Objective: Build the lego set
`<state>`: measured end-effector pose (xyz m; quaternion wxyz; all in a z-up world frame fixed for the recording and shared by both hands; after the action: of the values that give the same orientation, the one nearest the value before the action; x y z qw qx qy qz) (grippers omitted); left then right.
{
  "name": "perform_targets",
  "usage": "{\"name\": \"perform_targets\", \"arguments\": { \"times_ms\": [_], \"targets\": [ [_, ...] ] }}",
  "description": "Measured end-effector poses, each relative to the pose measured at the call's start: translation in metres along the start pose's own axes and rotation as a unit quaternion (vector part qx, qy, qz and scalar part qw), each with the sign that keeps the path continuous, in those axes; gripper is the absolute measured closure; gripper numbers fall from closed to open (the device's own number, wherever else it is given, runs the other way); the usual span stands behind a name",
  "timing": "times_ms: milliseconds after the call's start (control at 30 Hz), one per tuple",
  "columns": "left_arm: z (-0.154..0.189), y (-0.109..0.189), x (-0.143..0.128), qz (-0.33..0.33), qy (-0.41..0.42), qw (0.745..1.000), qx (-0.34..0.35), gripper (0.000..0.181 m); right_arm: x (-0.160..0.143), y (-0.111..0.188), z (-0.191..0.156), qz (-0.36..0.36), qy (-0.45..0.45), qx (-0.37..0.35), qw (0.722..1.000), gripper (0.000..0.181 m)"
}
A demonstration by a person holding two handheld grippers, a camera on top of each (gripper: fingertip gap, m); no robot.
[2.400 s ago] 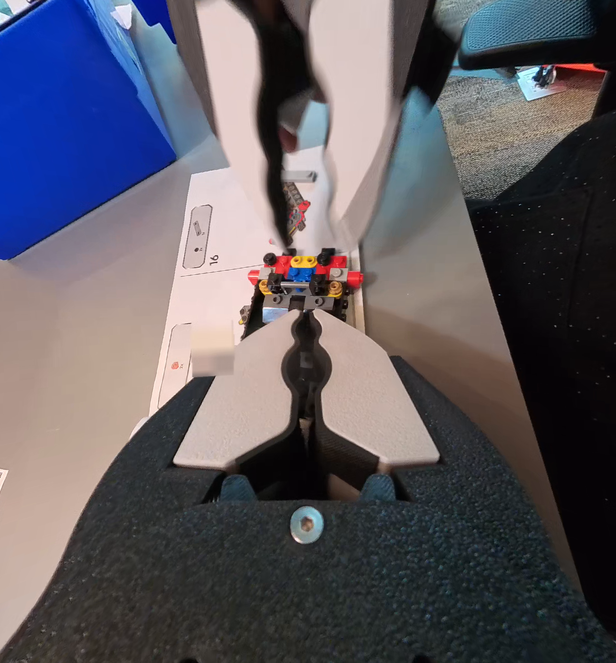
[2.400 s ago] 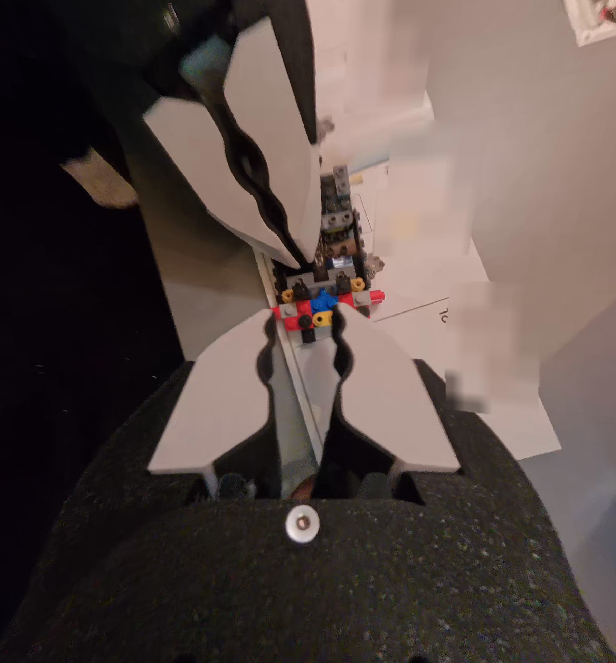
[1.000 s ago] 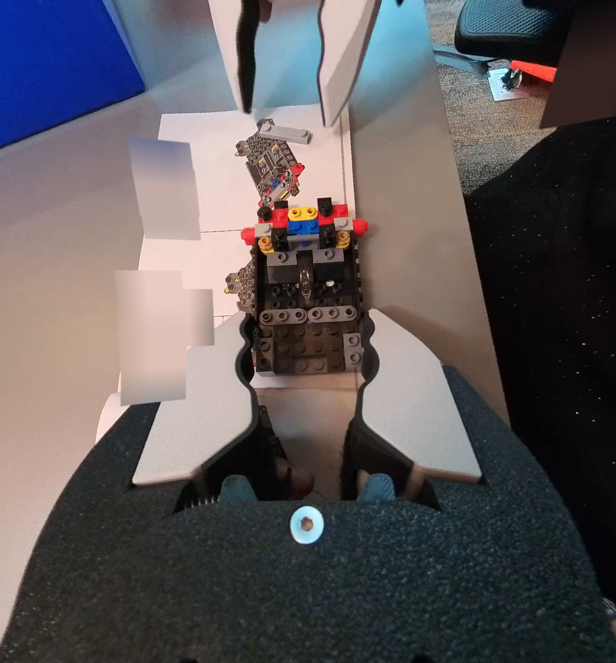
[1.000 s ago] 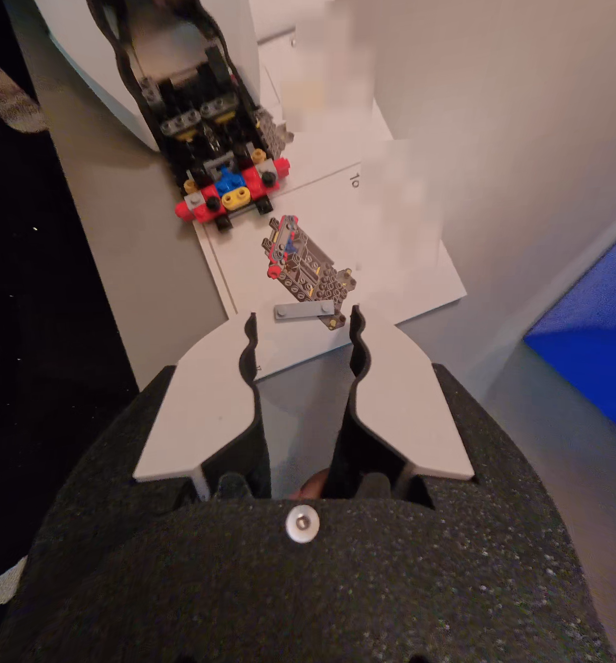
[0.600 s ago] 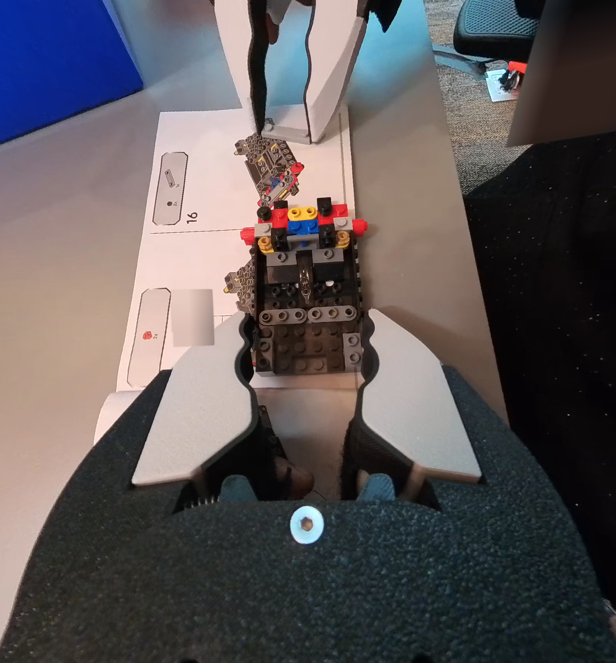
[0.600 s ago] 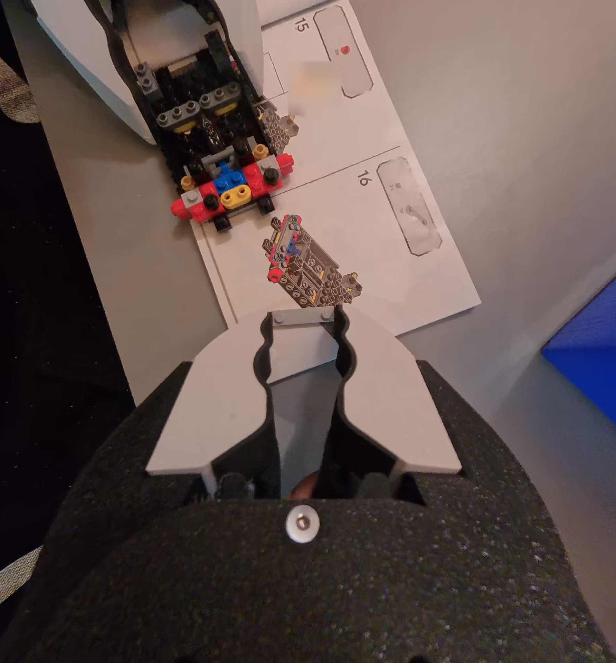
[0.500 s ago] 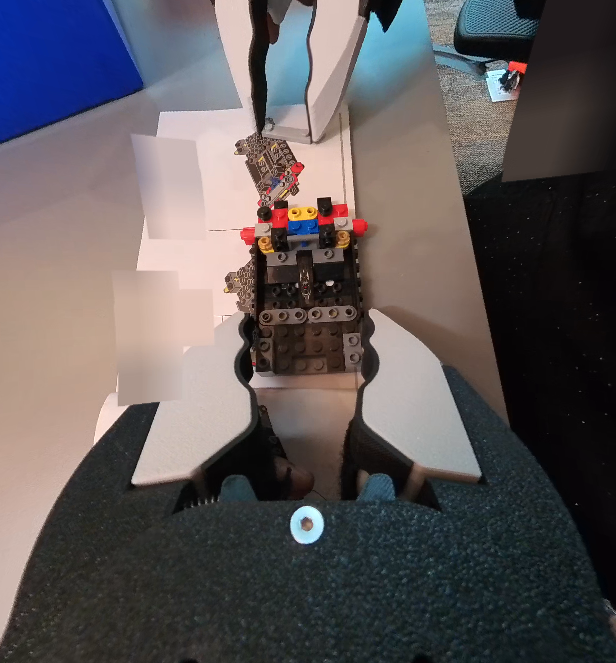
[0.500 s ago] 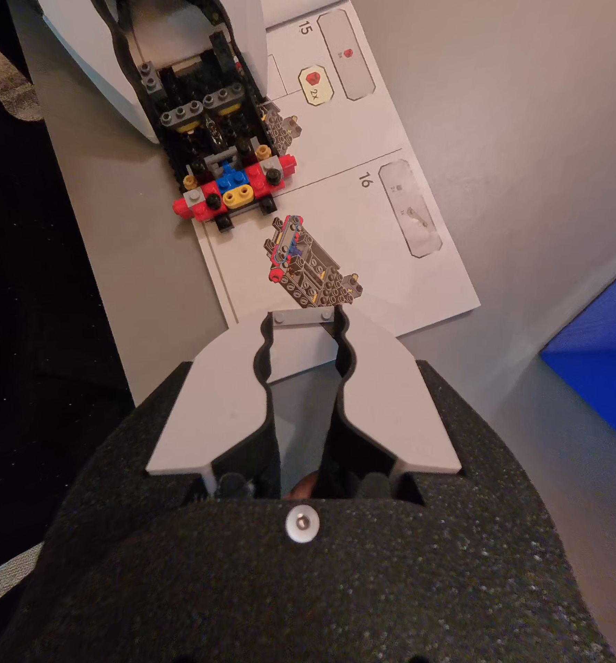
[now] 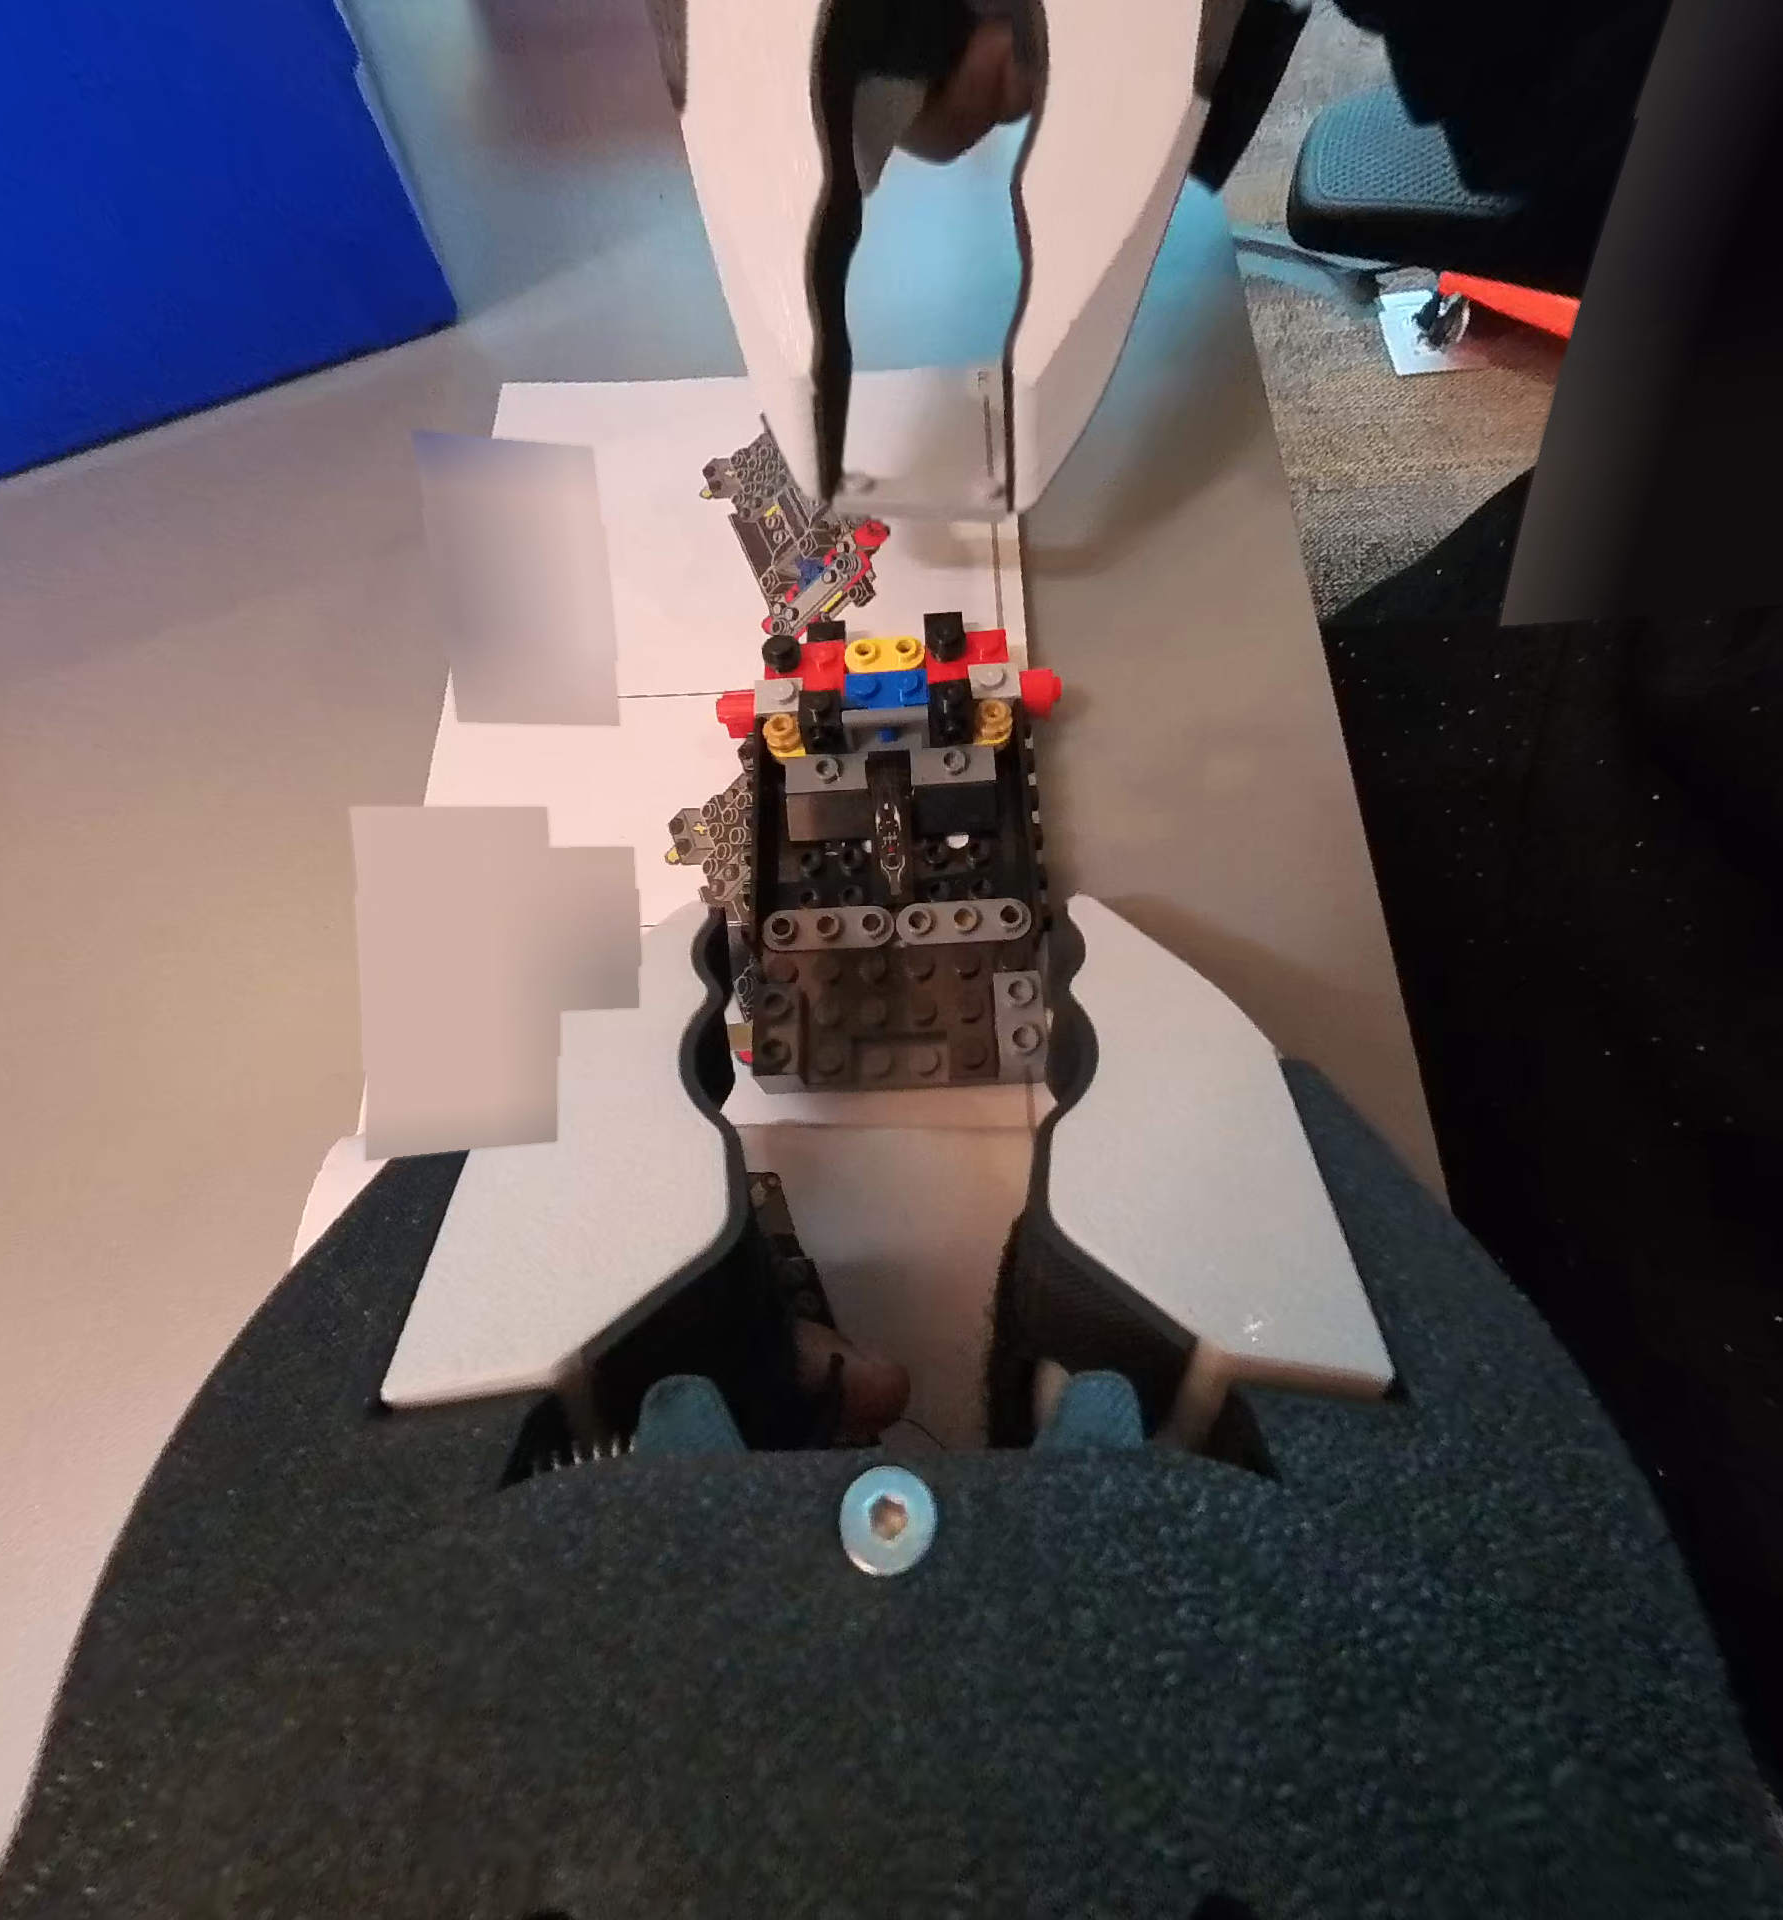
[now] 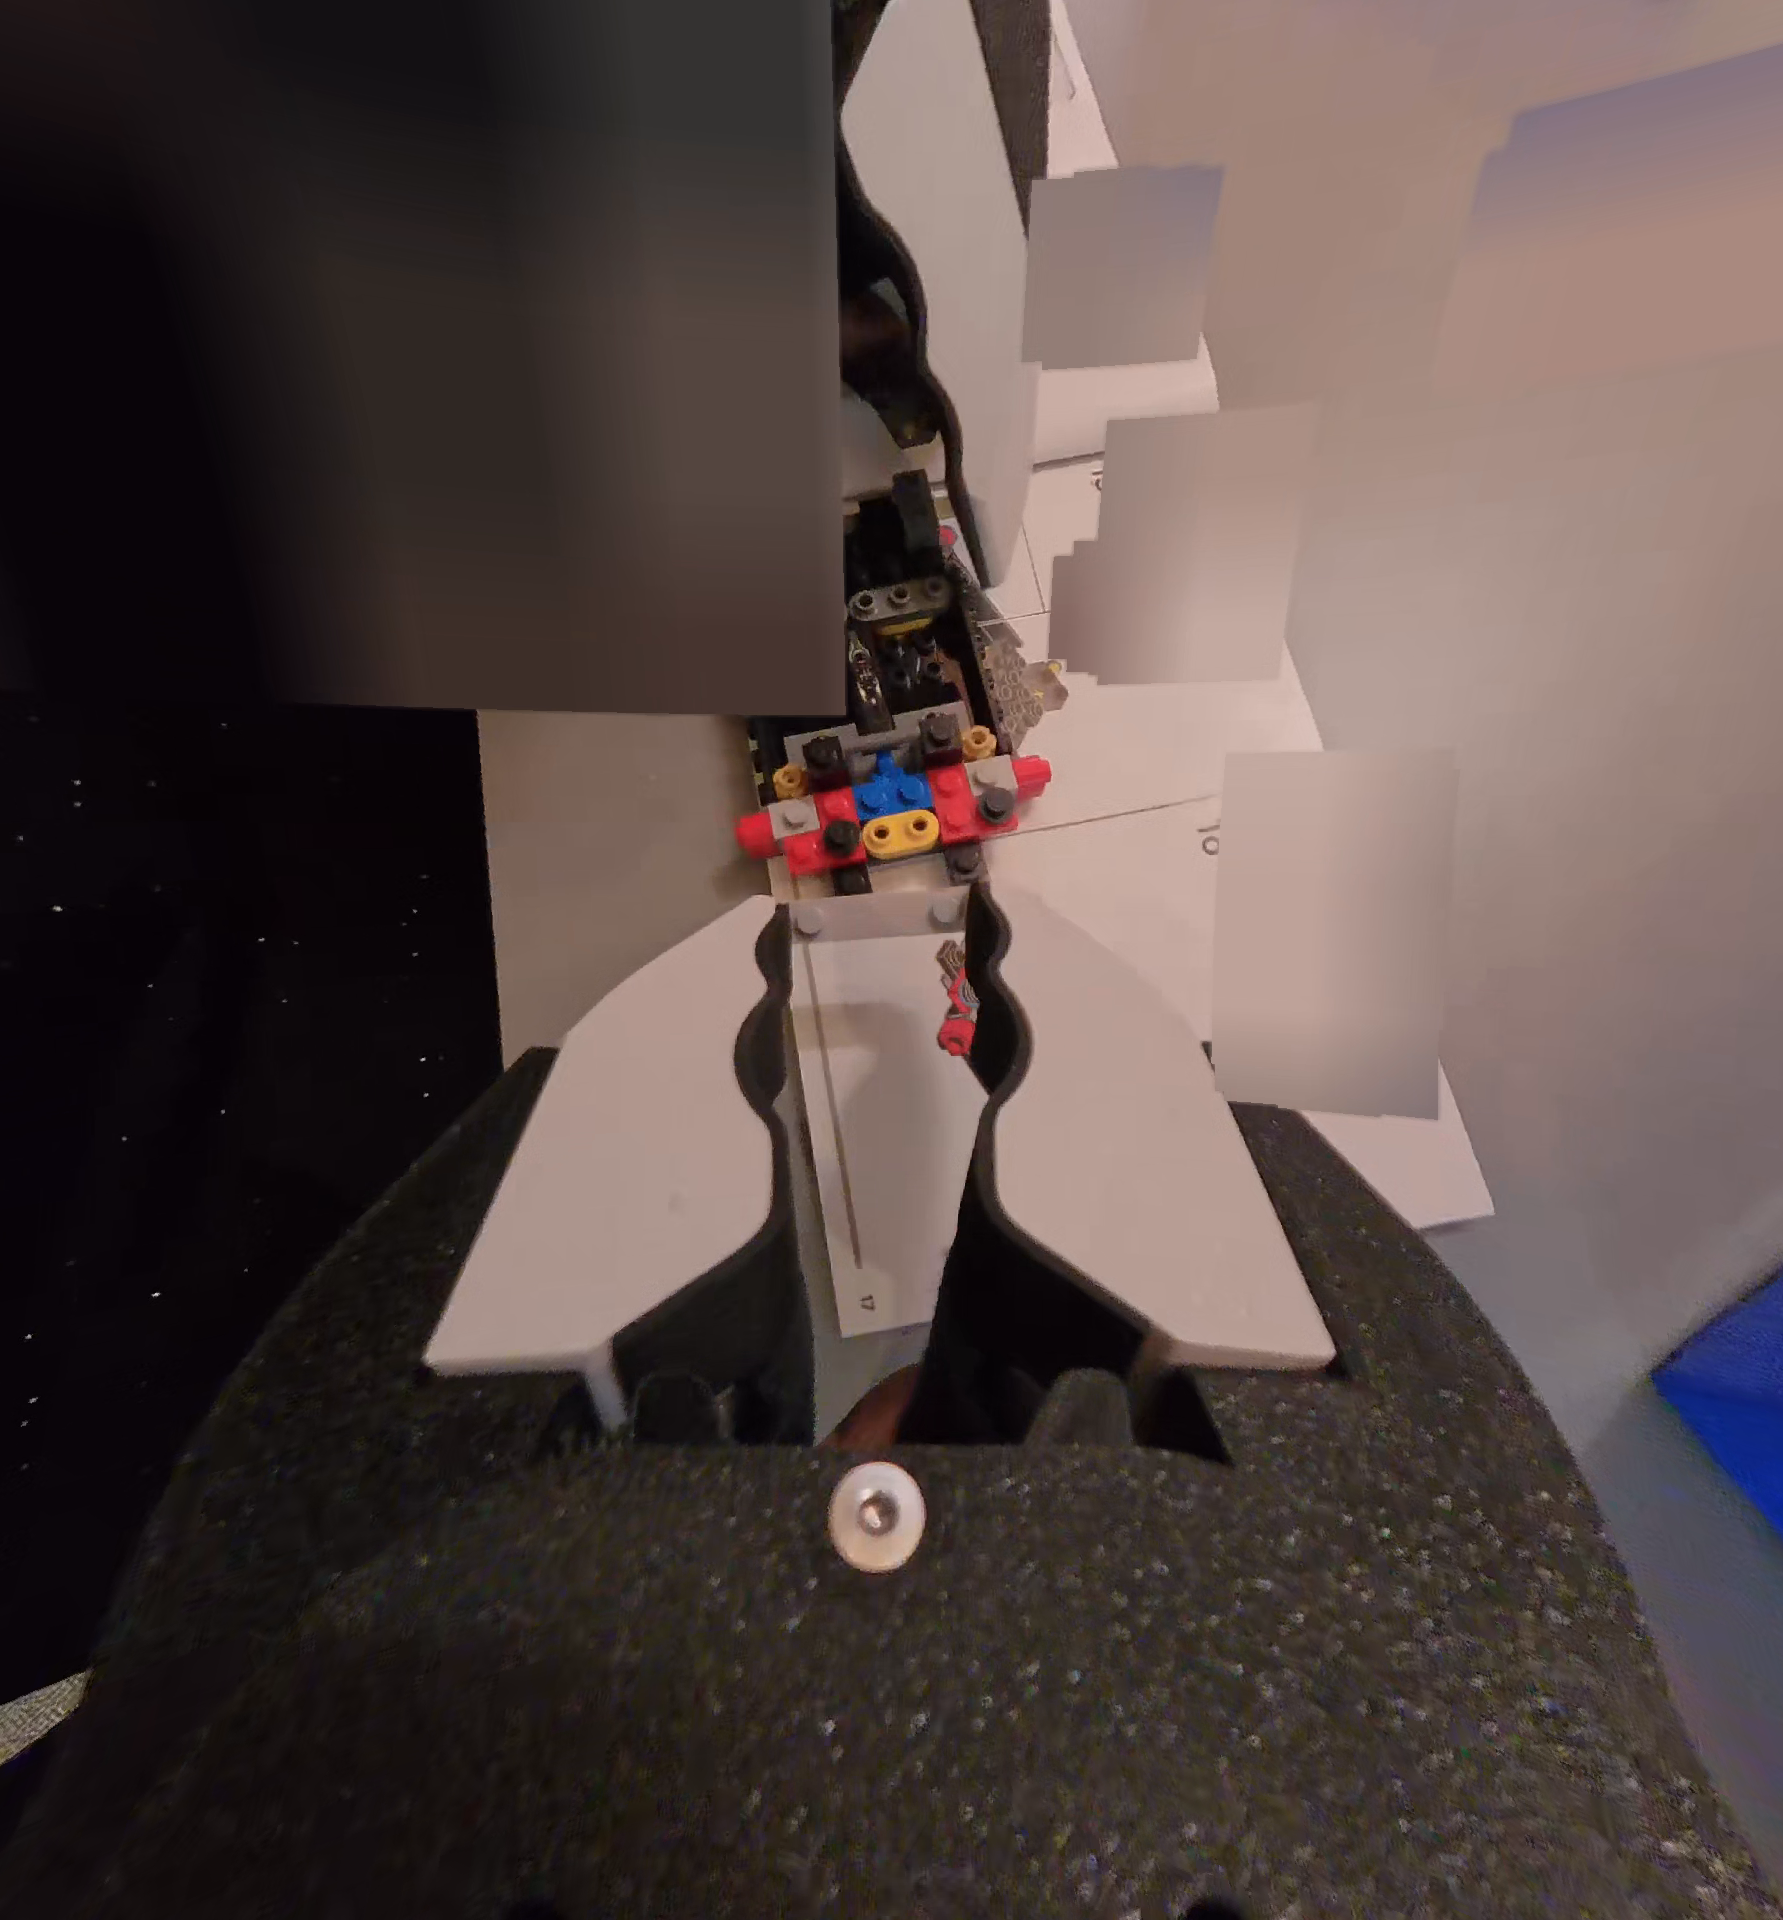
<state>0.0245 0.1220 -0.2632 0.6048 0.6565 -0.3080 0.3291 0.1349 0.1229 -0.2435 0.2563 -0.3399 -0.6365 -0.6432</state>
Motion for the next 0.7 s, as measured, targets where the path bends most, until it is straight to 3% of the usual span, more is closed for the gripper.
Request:
{"name": "perform_targets", "arguments": {
  "times_ms": [700],
  "targets": [
    [0.001,0.001,0.001,0.007,-0.001,1.0,-0.008,0.127,0.007,-0.006,0.006,0.02,0.026,0.037,0.999,0.15]
  ]
}}
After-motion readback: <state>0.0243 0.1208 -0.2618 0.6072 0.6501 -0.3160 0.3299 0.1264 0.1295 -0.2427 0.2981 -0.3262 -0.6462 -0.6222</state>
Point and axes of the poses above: each gripper's, where its closed fingertips meet, y back along the fingers, x out of its top, z = x × y across the jaws, the point moved 3 cm from there along y, back along the fingers, and after that the axes turned 2 degrees about z, right-handed, at the moved point
